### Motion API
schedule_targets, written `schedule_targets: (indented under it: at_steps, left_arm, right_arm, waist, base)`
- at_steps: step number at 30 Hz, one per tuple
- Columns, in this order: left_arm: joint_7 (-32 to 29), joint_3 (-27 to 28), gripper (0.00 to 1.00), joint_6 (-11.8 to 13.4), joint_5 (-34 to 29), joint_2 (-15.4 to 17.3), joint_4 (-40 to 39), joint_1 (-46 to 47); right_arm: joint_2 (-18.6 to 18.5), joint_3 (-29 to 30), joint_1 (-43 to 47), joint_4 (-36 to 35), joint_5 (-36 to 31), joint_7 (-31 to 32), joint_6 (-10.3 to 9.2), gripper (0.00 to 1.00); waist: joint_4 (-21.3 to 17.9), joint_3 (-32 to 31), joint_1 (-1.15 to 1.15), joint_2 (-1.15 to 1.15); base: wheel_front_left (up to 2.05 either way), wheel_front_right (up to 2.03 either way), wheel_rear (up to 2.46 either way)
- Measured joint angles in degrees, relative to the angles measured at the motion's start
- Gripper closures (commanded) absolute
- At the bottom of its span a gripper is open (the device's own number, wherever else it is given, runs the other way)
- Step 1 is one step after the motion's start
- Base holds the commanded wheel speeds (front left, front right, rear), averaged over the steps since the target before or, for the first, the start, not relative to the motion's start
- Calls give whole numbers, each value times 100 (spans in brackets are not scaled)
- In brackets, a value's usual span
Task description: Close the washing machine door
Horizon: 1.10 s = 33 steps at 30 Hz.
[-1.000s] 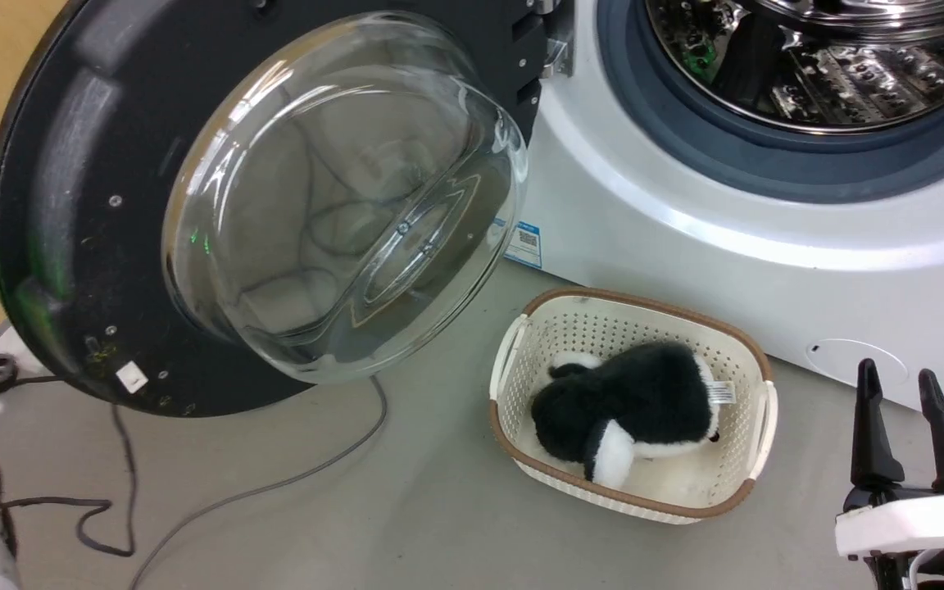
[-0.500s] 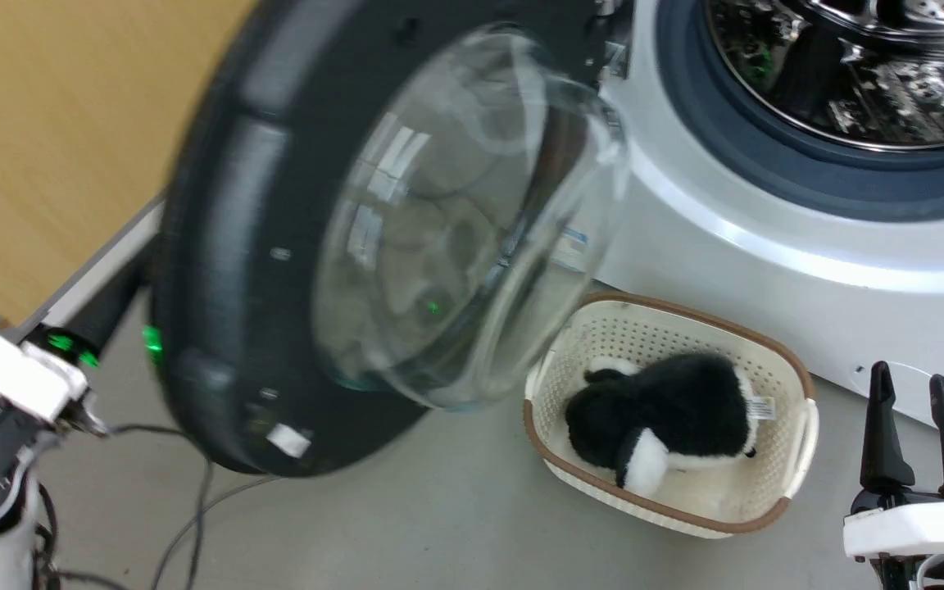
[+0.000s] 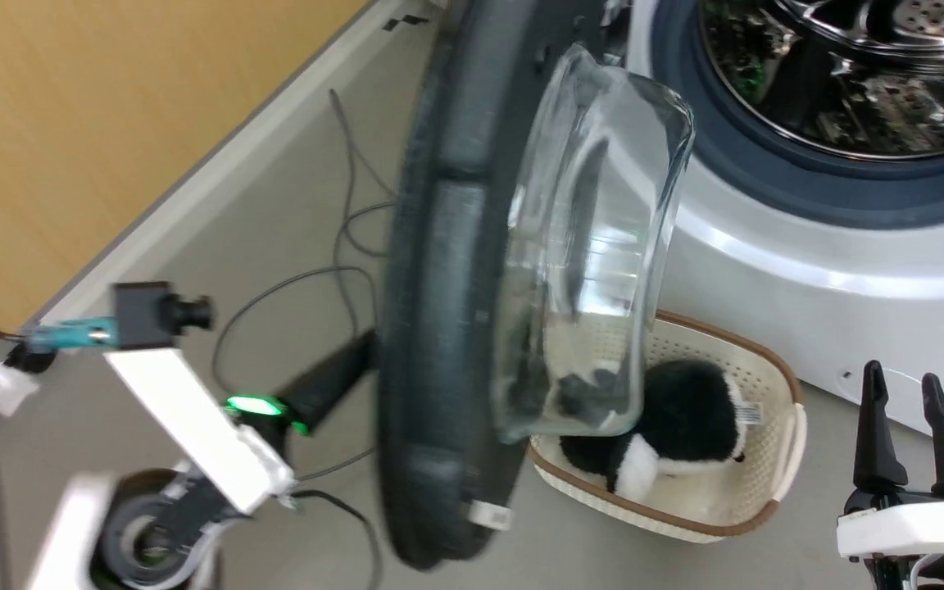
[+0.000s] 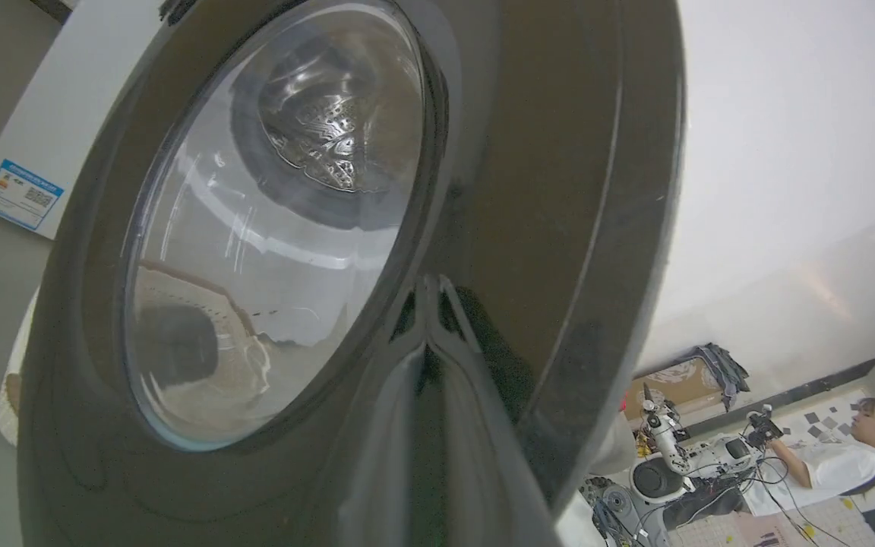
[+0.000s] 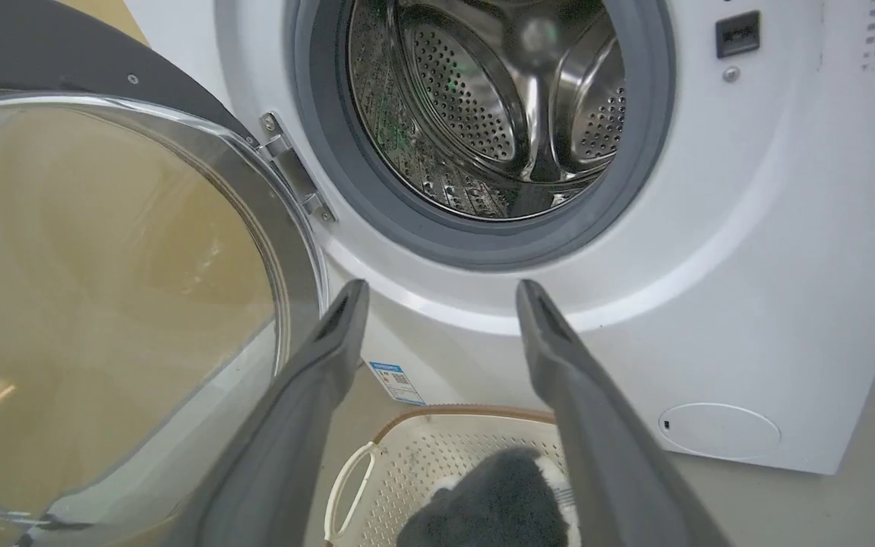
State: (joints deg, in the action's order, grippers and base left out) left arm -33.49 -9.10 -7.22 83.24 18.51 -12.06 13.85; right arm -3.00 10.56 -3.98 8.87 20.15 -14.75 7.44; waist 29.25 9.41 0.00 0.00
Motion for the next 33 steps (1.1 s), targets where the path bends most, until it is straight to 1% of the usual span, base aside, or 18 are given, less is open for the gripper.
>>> schedule_targets:
  at_steps: [5,11,15,23,29,33]
  left_arm:
    - [427,-601,100,0,-103,-241,-166,38]
    - [1024,-1306,100,0,-207,-388,-159,247]
    - [1493,-1753,100,0,-390,-390,41,467]
    - [2426,-2565,100,0,-447,-345,543,908]
    - [3029,-3015,100,-1,-441,-283,993,1271]
    - [3322,-3293,100,-1,-344,-219,1256,1405]
  right_arm:
    - [1,-21,-10,-13,-2,0,0,0]
    - [2,-75,-68,-42,-23,0,0,0]
    - [3,-113,-126,-80,-41,0,0,0]
    - [5,-132,-236,-127,-38,0,0,0]
    - [7,-146,-272,-119,12,0,0,0]
    - [7,-191,-274,-110,38,0,0,0]
  waist:
    - [-288,17,0,0]
    - [-778,75,0,0]
    - [-1151,122,0,0]
    - [-1963,252,0,0]
    - [-2533,357,0,0]
    - [-2847,402,0,0]
  base:
    - [0,0,0]
    - [0,0,0]
    - [0,0,0]
    - [0,0,0]
    - [0,0,0]
    - [0,0,0]
